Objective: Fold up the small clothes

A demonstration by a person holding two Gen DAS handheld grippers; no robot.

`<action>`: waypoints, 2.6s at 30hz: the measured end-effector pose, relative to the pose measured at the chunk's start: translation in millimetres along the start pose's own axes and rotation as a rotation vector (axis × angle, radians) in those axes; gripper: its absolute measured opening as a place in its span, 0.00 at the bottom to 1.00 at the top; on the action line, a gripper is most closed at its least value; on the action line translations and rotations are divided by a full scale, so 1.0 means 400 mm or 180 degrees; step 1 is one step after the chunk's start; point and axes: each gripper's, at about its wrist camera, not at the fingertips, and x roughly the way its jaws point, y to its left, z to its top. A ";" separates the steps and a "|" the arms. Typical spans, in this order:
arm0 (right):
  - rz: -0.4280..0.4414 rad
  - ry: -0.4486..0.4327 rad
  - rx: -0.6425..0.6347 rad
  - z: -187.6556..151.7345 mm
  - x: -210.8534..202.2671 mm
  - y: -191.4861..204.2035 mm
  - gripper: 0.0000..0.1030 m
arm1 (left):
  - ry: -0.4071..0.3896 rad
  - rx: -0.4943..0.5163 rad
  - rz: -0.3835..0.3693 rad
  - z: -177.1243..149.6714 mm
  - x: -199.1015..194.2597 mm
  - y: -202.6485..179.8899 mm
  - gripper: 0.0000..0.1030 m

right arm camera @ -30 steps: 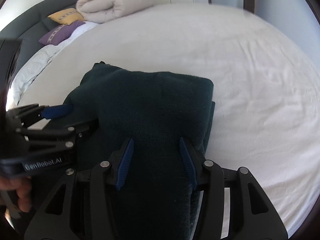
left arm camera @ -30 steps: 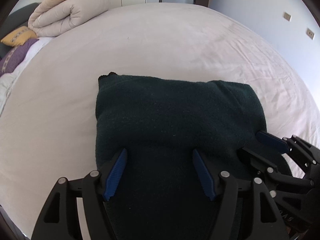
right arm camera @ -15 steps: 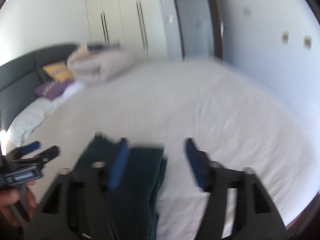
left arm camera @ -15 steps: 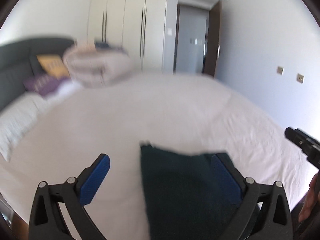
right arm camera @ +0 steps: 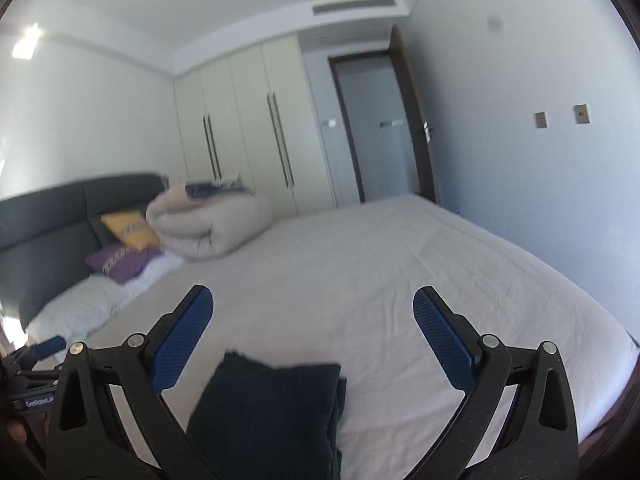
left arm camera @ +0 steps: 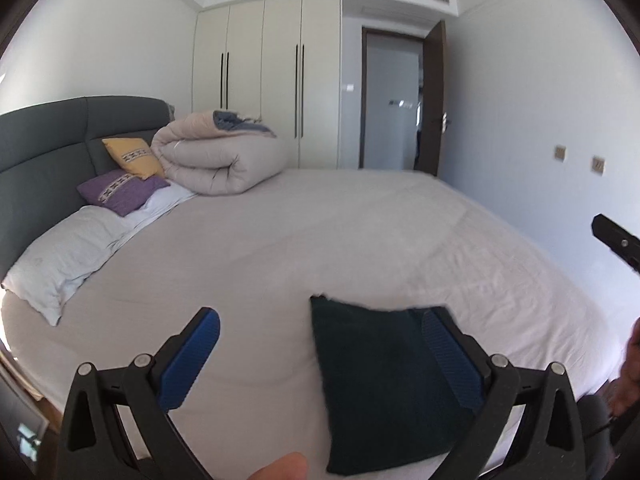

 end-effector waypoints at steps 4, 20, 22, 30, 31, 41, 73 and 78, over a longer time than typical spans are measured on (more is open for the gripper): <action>-0.0070 0.0653 -0.0187 -0.065 0.033 0.030 0.99 | 0.0417 -0.0046 0.0051 -0.049 0.049 -0.014 1.00; -0.0093 0.1099 -0.0264 -0.241 0.092 0.062 0.99 | 0.1008 -0.0040 -0.0006 -0.164 0.111 -0.066 1.00; -0.0089 0.1120 -0.0309 -0.238 0.086 0.063 0.99 | 0.1019 -0.0053 -0.0019 -0.165 0.114 -0.065 1.00; -0.0098 0.1241 -0.0241 -0.247 0.105 0.053 0.99 | 0.1034 -0.0080 0.0026 -0.169 0.121 -0.064 1.00; -0.0103 0.1265 -0.0230 -0.250 0.111 0.052 0.99 | 0.1029 -0.0075 0.0029 -0.171 0.121 -0.065 1.00; -0.0105 0.1410 -0.0272 -0.284 0.161 0.077 0.99 | 0.1050 -0.0083 0.0059 -0.180 0.134 -0.059 1.00; -0.0132 0.1568 -0.0245 -0.336 0.232 0.091 0.99 | 0.1106 -0.0148 0.0095 -0.196 0.154 -0.043 1.00; -0.0132 0.1574 -0.0244 -0.342 0.234 0.092 0.99 | 0.1109 -0.0151 0.0096 -0.196 0.154 -0.042 1.00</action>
